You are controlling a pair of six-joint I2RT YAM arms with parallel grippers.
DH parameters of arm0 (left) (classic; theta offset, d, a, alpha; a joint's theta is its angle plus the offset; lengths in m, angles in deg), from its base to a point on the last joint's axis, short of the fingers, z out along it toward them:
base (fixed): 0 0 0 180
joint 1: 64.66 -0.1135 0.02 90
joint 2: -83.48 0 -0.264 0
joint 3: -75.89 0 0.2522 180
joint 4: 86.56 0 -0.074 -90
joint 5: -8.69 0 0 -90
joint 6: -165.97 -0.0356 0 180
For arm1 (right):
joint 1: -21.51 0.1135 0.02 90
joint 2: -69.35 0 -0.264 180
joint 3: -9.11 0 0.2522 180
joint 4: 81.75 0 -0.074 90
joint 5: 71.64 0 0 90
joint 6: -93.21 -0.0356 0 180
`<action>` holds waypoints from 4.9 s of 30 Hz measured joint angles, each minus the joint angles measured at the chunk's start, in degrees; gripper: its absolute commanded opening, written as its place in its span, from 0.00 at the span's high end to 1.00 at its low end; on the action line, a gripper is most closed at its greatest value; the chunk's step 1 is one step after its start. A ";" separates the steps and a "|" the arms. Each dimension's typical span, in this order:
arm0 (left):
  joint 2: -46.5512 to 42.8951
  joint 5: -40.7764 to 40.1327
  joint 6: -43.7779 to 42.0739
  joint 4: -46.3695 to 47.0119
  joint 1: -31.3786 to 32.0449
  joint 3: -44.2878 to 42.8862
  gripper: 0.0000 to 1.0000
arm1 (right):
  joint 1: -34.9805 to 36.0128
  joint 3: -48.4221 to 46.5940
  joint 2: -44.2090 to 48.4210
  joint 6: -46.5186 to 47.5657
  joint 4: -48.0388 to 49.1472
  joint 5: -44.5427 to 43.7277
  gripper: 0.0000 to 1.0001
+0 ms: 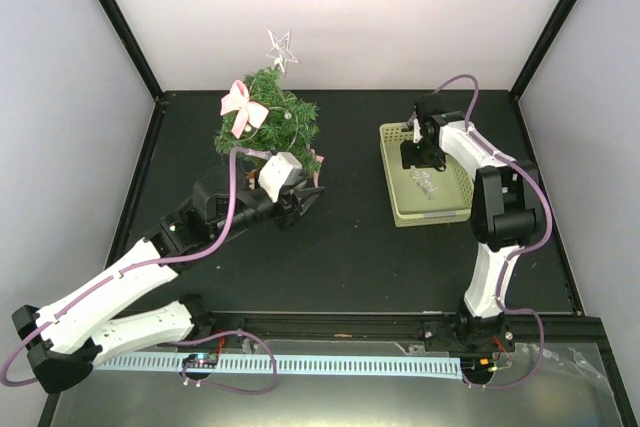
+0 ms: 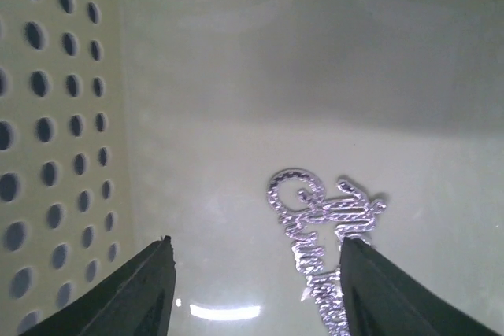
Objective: Decorate the small christmas tree
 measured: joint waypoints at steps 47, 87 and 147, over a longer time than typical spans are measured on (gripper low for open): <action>0.11 0.17 -0.07 -0.07 0.00 0.00 0.51 | -6.21 -5.33 -11.54 5.42 -3.54 4.85 0.60; 14.10 7.04 0.11 -0.52 0.02 -8.24 0.58 | -7.98 -0.46 -3.85 1.03 -3.41 14.97 0.44; 67.80 13.49 17.07 4.09 -0.26 -33.64 0.77 | -6.93 12.79 -2.86 -10.60 15.41 29.29 0.43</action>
